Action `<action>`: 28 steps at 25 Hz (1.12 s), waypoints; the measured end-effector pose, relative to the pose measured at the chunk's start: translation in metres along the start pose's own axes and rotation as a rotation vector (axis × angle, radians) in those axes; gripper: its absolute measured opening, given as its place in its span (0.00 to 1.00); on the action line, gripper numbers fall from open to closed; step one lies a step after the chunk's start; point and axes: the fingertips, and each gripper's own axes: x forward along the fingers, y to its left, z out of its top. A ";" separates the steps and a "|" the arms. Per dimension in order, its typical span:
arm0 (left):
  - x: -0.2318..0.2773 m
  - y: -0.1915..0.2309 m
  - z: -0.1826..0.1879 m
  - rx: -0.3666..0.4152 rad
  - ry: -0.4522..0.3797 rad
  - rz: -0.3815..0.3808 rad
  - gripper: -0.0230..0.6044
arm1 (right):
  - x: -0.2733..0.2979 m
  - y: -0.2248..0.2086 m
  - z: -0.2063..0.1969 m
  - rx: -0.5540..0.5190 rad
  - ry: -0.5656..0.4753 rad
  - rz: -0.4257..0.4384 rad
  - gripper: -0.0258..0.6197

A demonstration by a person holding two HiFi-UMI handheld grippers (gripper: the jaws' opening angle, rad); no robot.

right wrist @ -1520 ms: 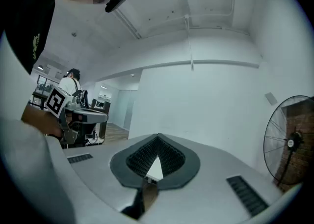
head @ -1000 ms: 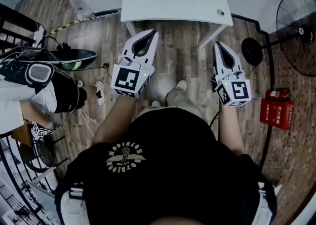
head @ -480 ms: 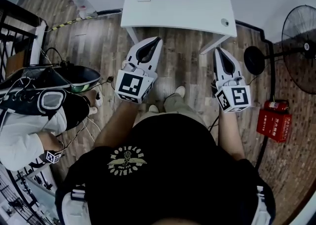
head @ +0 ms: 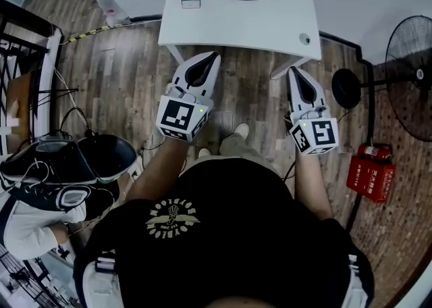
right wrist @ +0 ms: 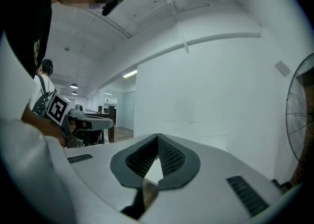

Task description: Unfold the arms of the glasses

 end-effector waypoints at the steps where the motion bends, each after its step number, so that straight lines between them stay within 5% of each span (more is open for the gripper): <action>1: 0.005 0.000 0.001 0.003 -0.001 -0.001 0.05 | 0.002 -0.004 0.001 0.001 -0.003 -0.001 0.04; 12: 0.053 0.000 0.012 0.036 0.017 0.025 0.05 | 0.025 -0.047 0.006 0.014 -0.008 0.052 0.04; 28: 0.093 0.004 0.024 0.050 0.008 0.196 0.05 | 0.048 -0.125 0.008 0.040 -0.026 0.124 0.04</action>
